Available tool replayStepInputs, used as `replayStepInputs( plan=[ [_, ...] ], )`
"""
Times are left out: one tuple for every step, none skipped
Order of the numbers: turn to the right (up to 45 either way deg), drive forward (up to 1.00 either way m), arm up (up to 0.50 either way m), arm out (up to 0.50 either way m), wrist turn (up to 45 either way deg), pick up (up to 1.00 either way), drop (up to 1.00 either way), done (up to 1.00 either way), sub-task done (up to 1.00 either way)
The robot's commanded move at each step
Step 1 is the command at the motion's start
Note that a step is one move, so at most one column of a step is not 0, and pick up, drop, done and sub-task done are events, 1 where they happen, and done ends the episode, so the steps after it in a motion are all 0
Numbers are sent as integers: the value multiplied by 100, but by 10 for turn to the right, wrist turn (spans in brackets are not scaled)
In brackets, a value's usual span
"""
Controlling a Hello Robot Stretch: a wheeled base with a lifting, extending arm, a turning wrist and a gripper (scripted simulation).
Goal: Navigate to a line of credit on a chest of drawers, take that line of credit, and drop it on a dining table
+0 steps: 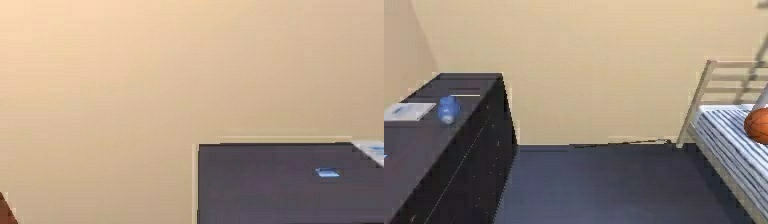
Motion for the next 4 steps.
replayStepInputs(
  plan=[
    [-450,0,0,0,0,0,0,0,0],
    [-60,0,0,0,0,0,0,0,0],
    [450,0,0,0,0,0,0,0,0],
    [450,0,0,0,0,0,0,0,0]
  ],
)
